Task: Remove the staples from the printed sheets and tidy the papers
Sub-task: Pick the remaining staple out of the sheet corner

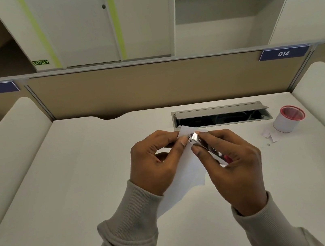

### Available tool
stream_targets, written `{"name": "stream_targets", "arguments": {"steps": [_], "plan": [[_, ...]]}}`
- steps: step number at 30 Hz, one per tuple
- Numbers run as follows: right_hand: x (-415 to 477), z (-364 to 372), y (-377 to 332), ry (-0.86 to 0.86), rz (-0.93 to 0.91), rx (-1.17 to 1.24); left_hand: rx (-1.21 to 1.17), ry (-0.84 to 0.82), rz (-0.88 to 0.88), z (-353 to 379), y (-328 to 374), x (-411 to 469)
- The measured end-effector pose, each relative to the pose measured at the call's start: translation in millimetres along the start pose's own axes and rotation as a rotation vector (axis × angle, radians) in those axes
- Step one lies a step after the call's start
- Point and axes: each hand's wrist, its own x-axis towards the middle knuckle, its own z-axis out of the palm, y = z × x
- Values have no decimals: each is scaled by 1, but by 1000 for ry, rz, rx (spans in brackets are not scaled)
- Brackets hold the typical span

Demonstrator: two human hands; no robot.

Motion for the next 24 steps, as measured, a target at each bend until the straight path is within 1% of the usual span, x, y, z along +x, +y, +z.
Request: {"name": "stream_targets", "arguments": {"steps": [4, 6, 10, 15, 17, 19, 22, 24], "plan": [[-1, -1, -2, -33, 136, 183, -11, -9, 28, 0, 0, -3], [-1, 0, -4, -28, 161, 225, -30, 5, 35, 1, 1, -5], [-1, 4, -5, 10, 162, 227, -36, 44, 37, 3, 1, -8], [-1, 0, -3, 106, 119, 141, -91, 12, -64, 2, 9, -8], [4, -4, -2, 64, 74, 87, -117, -18, -104, 0, 10, -7], [10, -9, 1, -31, 64, 79, -143, -47, -123, -2, 12, -5], [18, -14, 4, -182, 151, 149, -148, -78, -129, -5, 13, -2], [20, -15, 6, -200, 181, 166, -118, -87, -133, -7, 13, 2]]}}
